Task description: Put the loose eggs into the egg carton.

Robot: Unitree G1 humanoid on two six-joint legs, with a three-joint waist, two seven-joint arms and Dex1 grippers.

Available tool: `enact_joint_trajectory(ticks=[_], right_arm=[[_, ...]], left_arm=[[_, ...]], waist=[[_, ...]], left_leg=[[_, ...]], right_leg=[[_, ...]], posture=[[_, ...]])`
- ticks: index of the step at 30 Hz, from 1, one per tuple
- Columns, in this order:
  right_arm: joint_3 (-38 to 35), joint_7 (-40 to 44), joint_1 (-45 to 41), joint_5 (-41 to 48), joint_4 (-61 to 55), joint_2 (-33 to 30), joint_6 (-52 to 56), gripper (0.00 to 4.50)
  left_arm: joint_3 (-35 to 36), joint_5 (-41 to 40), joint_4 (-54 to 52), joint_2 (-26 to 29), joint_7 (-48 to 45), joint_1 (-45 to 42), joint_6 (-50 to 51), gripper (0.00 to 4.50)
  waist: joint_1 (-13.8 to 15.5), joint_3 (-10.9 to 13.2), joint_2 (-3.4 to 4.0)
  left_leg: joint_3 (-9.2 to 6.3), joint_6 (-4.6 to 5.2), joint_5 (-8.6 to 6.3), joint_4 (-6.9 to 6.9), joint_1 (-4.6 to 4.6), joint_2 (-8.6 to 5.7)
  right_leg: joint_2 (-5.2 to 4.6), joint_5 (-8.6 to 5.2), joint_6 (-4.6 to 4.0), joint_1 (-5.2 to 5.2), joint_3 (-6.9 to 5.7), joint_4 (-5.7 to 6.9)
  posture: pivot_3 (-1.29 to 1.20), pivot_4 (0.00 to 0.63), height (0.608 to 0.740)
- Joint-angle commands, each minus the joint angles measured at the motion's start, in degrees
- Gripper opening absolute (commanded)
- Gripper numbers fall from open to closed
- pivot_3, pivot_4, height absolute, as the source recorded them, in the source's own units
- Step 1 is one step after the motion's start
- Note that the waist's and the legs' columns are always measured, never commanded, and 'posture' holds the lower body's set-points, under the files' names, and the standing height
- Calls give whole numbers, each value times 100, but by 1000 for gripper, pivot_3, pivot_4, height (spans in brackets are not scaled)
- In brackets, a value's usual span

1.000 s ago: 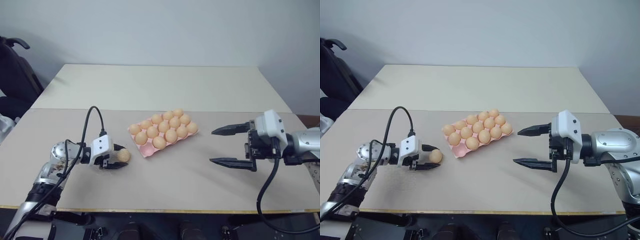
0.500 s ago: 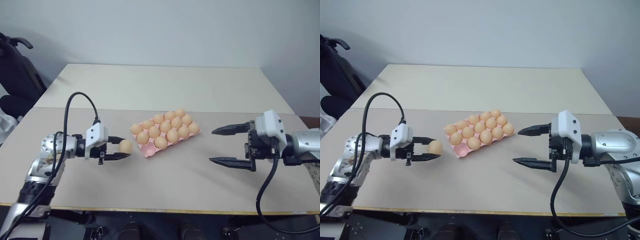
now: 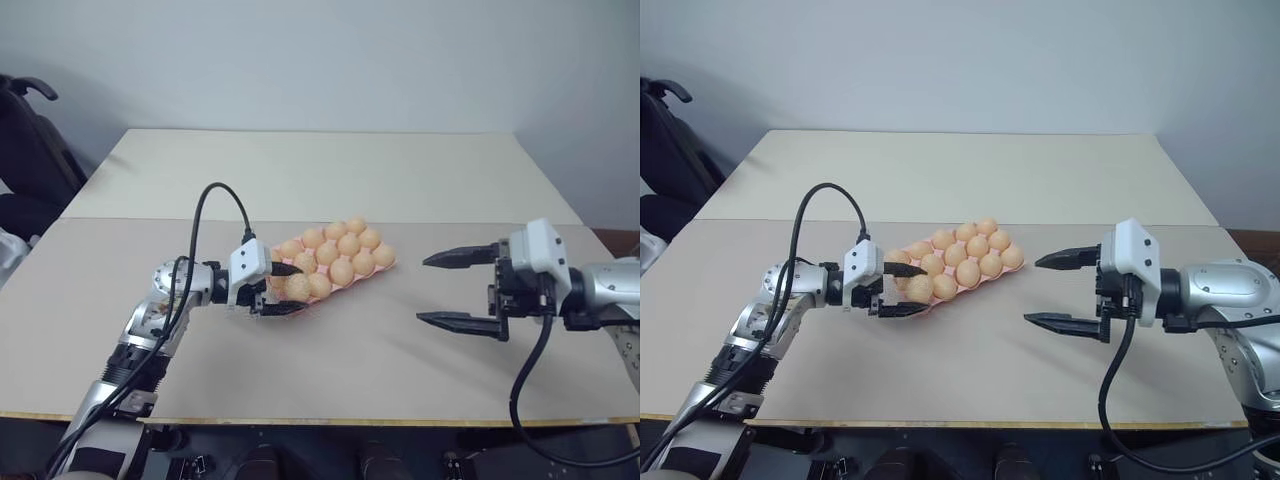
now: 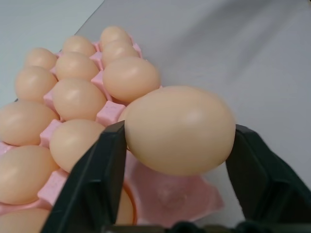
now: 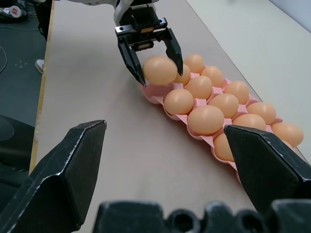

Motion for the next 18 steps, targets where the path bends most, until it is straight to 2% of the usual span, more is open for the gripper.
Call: enact_joint_trajectory(ticks=[1, 7, 12, 15, 18], right_arm=[[-221, -58, 35, 104, -168, -12, -58, 4500], [-89, -109, -53, 49, -85, 53, -108, 4500], [-57, -109, -93, -16, 27, 88, -135, 4500], [-20, -142, -125, -72, 147, 130, -149, 4500], [13, -90, -130, -121, 226, 140, -175, 4500]], left_arm=[[97, -6, -137, 122, -27, -115, -15, 4492], [477, -285, -523, 354, 158, 79, 374, 4492], [1309, -971, -1357, 1194, -92, 760, 1090, 4492], [2132, -1488, -1782, 1838, -310, 1385, 1533, 4492], [2896, -1916, -2194, 2255, -500, 2051, 1852, 4492]], waist=[[7, 0, 0], [0, 0, 0], [-103, 0, 0], [-129, 0, 0], [-147, 2, -2]], left_leg=[[0, 0, 0, 0, 0, 0], [0, 0, 0, 0, 1, 0], [-1, 0, 0, -6, -1, 4], [-1, 0, 0, -6, 2, 4], [0, 0, 0, -7, 6, 6]], right_leg=[[0, 0, 0, 1, 0, -1], [0, 0, 0, 0, 0, 2], [1, 0, 0, -7, 1, 2], [-1, 0, 0, -3, -1, 2], [-1, -1, 0, 0, -2, 1]], posture=[[0, 150, 740], [0, 150, 740], [0, 150, 740], [0, 150, 740], [0, 150, 740]])
